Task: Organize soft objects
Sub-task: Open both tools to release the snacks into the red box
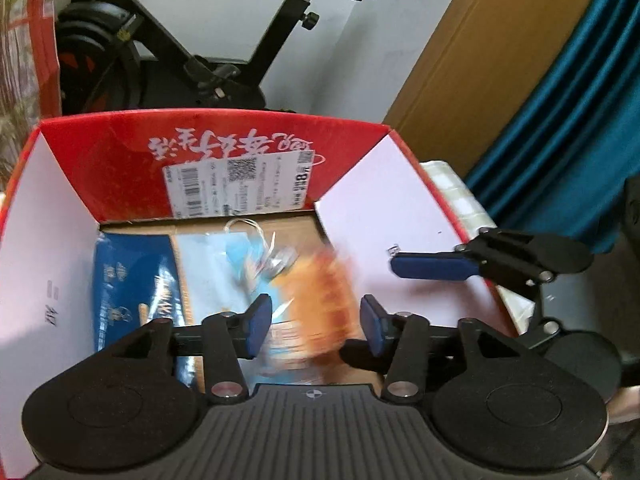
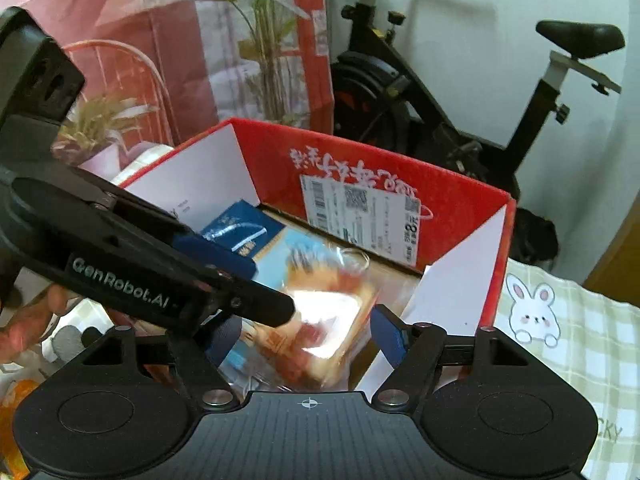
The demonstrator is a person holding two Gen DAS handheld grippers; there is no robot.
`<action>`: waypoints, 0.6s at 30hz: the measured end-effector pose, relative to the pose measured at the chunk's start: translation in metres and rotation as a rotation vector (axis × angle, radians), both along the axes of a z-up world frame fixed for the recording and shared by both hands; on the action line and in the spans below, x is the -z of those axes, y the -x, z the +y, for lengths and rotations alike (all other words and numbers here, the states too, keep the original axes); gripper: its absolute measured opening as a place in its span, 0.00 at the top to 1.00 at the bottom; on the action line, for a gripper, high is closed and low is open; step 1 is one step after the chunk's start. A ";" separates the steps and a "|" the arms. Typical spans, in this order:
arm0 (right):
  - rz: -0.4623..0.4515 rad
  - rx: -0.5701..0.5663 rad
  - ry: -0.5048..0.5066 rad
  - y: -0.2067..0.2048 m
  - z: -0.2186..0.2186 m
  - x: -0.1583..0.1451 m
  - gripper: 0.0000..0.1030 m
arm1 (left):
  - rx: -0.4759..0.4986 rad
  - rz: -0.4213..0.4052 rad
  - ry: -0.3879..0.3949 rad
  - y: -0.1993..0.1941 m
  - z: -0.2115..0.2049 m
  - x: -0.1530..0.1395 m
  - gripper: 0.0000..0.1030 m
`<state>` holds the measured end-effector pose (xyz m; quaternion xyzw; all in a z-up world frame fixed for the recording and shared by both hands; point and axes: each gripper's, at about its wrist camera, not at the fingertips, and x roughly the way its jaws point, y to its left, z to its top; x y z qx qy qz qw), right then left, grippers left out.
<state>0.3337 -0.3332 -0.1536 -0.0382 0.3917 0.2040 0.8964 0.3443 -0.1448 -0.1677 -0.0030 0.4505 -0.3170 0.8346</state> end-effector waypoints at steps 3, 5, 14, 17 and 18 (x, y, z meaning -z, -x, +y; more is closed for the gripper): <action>-0.013 -0.001 0.012 0.007 0.001 -0.003 0.34 | -0.005 -0.009 -0.001 0.004 0.005 -0.003 0.50; -0.025 0.002 0.008 0.013 0.002 -0.007 0.34 | -0.008 -0.029 -0.001 0.010 0.009 -0.010 0.50; -0.081 -0.008 0.026 0.049 0.017 -0.032 0.34 | -0.029 -0.129 -0.028 0.053 0.035 -0.041 0.50; -0.099 -0.020 0.025 0.067 0.024 -0.039 0.34 | -0.054 -0.145 -0.028 0.074 0.050 -0.049 0.50; -0.105 -0.026 0.022 0.074 0.025 -0.041 0.34 | -0.059 -0.150 -0.026 0.081 0.055 -0.051 0.50</action>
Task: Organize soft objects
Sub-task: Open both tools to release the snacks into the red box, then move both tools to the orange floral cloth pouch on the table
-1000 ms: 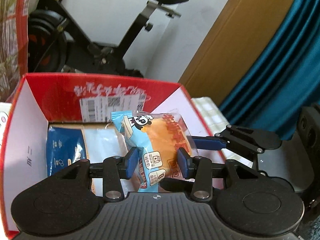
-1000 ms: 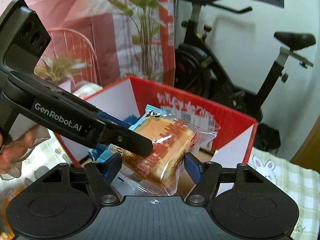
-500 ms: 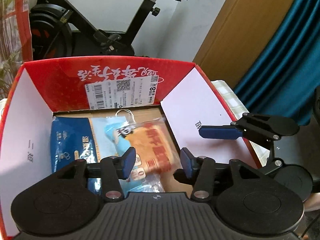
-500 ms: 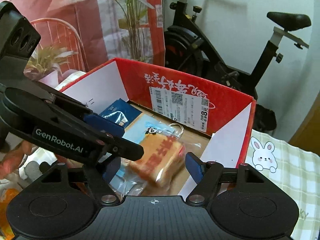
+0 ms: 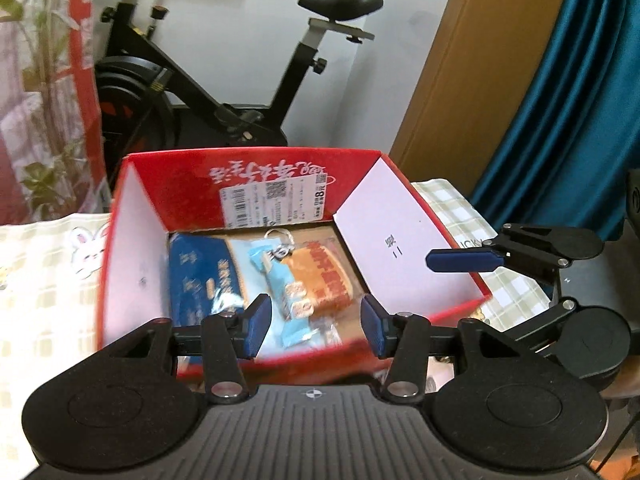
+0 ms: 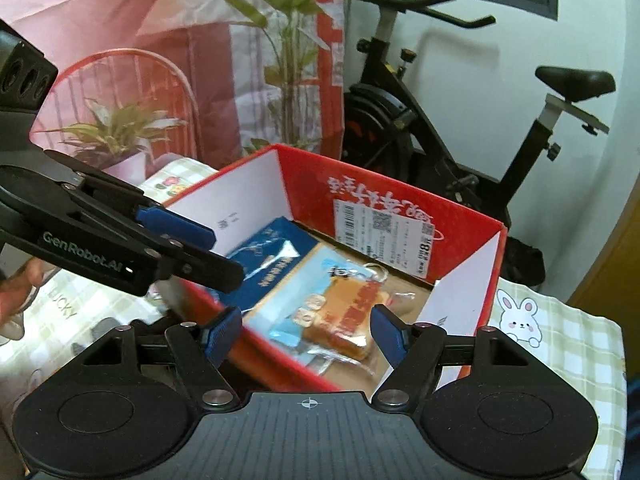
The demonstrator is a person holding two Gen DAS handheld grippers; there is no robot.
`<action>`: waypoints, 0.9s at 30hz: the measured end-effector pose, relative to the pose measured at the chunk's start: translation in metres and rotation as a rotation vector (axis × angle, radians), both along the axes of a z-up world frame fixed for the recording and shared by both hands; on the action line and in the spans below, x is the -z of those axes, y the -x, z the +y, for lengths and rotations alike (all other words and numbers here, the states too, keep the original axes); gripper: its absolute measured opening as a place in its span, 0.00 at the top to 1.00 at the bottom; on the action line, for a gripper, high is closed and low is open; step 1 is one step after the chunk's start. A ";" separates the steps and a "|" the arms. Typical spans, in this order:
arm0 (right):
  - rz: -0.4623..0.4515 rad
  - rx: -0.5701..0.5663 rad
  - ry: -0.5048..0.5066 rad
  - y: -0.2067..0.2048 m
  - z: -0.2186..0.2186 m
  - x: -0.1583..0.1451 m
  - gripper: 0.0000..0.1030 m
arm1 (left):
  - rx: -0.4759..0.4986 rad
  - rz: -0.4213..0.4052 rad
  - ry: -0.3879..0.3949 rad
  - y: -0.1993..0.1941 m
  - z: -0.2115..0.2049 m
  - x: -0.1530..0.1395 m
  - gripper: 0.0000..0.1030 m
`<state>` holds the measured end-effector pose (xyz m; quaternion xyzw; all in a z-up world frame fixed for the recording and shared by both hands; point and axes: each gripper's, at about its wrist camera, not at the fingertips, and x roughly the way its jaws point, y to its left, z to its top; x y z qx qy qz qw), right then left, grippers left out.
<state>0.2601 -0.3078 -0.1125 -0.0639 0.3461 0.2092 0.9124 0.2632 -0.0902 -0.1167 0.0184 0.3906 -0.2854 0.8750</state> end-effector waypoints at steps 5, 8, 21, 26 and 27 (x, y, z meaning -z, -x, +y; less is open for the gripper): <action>-0.003 -0.029 -0.011 0.032 0.010 0.001 0.34 | -0.015 -0.018 -0.016 0.036 0.022 -0.002 0.50; 0.012 -0.045 -0.008 0.050 0.017 0.008 0.34 | -0.026 -0.018 -0.013 0.054 0.035 0.001 0.50; 0.104 0.062 -0.025 0.121 0.034 0.066 0.34 | -0.211 -0.006 0.000 0.125 0.095 0.051 0.47; 0.136 0.191 -0.151 0.150 0.026 0.086 0.34 | -0.259 0.051 0.042 0.134 0.108 0.073 0.45; 0.139 0.195 -0.166 0.153 0.025 0.088 0.34 | -0.270 0.052 0.046 0.135 0.111 0.075 0.45</action>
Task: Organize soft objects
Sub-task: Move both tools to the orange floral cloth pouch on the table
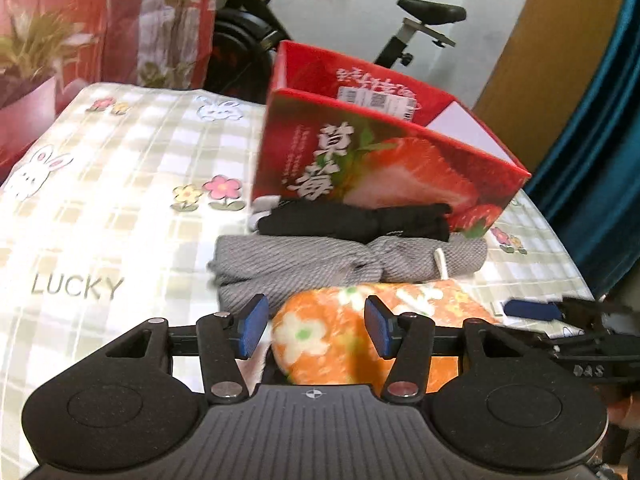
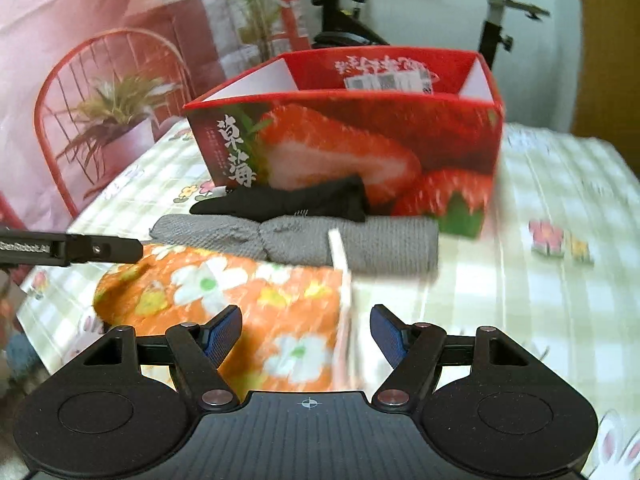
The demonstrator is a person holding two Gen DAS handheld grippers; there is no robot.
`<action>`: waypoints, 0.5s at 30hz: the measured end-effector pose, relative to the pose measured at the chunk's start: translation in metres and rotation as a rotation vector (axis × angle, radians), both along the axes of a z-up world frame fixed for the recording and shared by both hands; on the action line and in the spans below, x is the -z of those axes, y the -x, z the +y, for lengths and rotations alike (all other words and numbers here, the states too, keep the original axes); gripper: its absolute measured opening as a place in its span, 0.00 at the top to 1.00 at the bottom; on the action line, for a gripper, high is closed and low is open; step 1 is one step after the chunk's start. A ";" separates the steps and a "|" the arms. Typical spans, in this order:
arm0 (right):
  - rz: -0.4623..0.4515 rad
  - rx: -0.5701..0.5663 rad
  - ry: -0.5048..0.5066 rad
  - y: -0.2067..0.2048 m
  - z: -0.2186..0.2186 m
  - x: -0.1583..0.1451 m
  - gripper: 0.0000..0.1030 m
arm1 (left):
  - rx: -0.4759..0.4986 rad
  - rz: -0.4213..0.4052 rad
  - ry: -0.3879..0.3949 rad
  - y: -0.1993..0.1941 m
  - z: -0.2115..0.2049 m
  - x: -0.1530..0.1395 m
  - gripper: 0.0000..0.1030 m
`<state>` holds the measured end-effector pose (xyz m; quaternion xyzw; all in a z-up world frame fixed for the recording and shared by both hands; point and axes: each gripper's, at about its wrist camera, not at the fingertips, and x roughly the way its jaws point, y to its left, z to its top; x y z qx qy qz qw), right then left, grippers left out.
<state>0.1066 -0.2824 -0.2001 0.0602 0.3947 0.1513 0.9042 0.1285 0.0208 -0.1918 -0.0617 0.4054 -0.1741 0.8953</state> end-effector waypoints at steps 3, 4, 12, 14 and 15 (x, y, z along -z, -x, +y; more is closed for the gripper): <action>0.011 0.002 0.004 0.006 0.001 0.004 0.34 | -0.021 -0.008 0.012 0.001 0.008 0.000 0.40; 0.011 0.005 0.005 0.006 0.002 0.004 0.34 | -0.025 -0.011 0.010 0.000 0.009 0.000 0.38; -0.007 0.006 0.031 0.001 0.008 0.008 0.34 | -0.031 -0.012 0.003 0.008 0.008 0.005 0.36; -0.007 0.008 0.025 0.002 0.008 0.009 0.34 | -0.029 -0.012 -0.008 0.009 0.007 0.006 0.36; -0.006 0.011 0.019 0.001 0.007 0.010 0.34 | -0.026 -0.011 -0.015 0.009 0.006 0.006 0.36</action>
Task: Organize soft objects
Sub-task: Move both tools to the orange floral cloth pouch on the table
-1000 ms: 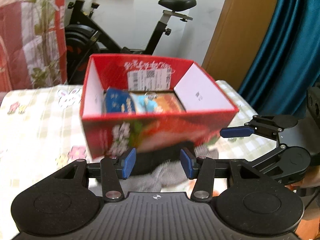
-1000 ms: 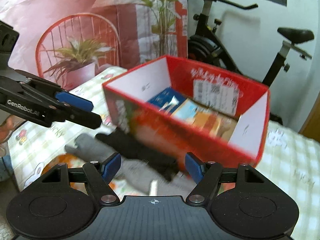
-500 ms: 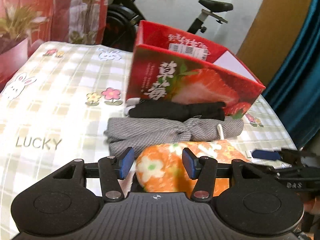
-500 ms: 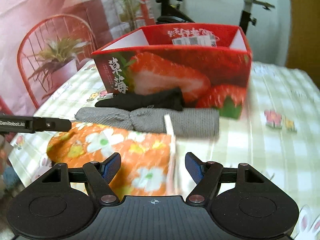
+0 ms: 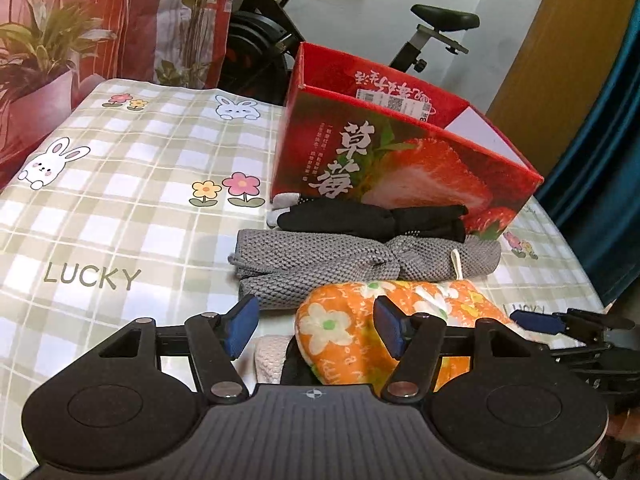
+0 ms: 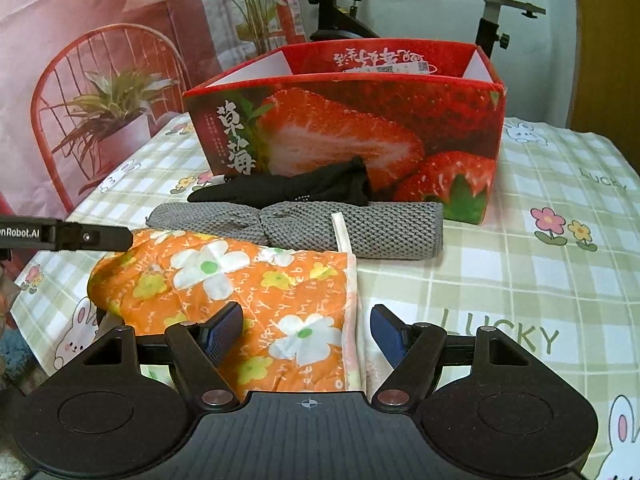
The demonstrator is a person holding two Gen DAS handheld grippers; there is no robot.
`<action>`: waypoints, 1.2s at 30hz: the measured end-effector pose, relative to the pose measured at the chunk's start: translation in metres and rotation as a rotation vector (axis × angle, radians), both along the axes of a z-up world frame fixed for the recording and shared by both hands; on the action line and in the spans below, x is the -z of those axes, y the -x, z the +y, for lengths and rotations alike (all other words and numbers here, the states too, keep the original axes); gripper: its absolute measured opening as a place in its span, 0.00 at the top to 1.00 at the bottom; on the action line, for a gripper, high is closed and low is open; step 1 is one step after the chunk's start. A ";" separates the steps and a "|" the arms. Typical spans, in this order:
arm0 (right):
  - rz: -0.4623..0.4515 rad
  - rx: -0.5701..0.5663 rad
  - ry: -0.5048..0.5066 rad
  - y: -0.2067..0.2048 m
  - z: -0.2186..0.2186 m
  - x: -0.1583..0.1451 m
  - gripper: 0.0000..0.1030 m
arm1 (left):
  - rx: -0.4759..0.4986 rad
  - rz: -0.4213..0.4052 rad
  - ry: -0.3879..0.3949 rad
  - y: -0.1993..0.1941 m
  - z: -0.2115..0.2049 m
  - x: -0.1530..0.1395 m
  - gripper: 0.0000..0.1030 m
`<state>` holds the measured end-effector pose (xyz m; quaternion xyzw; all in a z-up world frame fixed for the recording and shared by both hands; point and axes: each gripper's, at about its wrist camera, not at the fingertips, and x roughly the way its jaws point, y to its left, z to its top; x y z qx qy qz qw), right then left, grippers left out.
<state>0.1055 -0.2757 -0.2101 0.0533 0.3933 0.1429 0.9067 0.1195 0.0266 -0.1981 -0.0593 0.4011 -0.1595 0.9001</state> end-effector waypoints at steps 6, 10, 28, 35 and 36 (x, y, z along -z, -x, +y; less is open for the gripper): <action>-0.004 0.004 -0.012 0.001 -0.001 0.002 0.34 | 0.017 0.009 -0.014 0.002 -0.004 0.003 0.33; -0.007 0.003 -0.011 0.002 0.000 0.003 0.34 | 0.019 0.009 -0.016 0.003 -0.004 0.003 0.33; -0.036 -0.025 -0.020 0.004 0.004 0.007 0.35 | 0.060 0.013 -0.005 0.009 -0.014 0.007 0.35; -0.044 -0.028 -0.009 0.012 0.002 0.003 0.35 | 0.044 0.032 0.018 0.011 -0.005 0.007 0.37; -0.039 -0.024 -0.017 0.012 0.001 0.005 0.35 | 0.042 0.038 0.022 0.010 -0.005 0.009 0.37</action>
